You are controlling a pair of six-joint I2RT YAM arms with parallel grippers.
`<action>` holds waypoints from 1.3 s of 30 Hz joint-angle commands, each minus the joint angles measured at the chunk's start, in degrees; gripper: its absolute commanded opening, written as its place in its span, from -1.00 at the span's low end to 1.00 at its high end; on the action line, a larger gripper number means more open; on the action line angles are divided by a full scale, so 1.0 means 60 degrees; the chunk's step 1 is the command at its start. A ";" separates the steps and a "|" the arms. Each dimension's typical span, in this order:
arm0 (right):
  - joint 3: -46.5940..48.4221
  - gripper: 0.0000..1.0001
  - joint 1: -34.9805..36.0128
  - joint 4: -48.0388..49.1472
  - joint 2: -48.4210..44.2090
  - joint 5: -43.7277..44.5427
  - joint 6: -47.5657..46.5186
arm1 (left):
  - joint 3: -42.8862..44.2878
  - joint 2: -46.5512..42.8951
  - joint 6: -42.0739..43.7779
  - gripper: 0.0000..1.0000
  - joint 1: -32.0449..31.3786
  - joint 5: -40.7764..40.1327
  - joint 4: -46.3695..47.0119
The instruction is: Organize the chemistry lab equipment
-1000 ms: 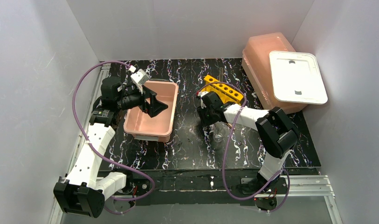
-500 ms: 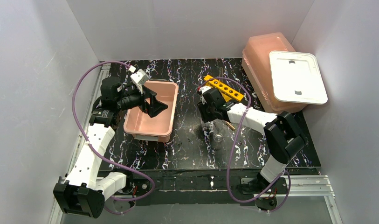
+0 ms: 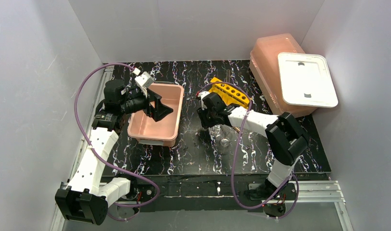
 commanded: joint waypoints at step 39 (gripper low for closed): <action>0.1610 -0.78 0.0128 -0.0451 0.0666 0.0226 0.0181 | 0.0643 -0.0395 0.0015 0.97 -0.0039 0.0371 -0.0352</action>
